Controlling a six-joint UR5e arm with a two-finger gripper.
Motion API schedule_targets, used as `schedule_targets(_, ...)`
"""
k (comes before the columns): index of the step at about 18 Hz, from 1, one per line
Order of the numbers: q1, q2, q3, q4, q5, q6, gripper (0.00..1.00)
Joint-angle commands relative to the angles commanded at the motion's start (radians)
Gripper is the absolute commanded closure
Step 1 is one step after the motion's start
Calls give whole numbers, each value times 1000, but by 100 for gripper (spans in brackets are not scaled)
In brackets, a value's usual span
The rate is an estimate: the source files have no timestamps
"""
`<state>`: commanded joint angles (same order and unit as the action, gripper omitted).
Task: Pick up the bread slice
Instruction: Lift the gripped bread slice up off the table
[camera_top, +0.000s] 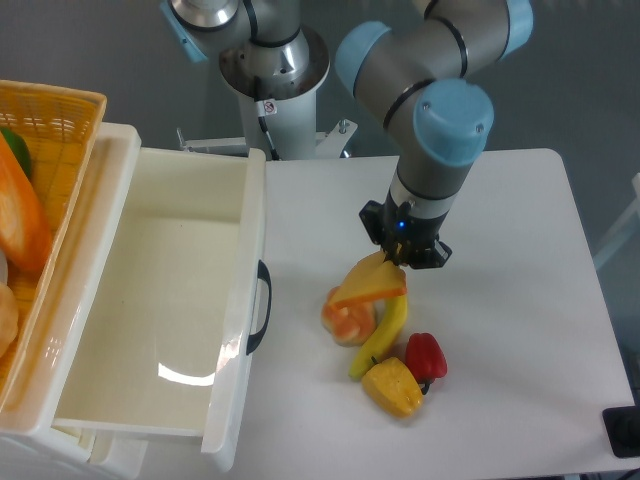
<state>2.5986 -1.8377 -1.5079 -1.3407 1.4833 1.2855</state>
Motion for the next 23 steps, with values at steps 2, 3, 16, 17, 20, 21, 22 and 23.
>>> schedule_targets(2,2,2,-2,-2,0,0,100)
schedule_targets(3,2,3,-3,-2,2,0,100)
schedule_targets(16,28,5,-9,0,5,80,100)
schedule_targets(17,29,5,-9,0,5,80,100)
schedule_targets(20,29,5,-9,0,5,81,100)
schedule_targets(21,31,5,-9,0,5,81,100)
schedule_targets(22,31,5,-11,0,5,81,100)
schedule_targets(23,29,5,-9,0,5,81,100)
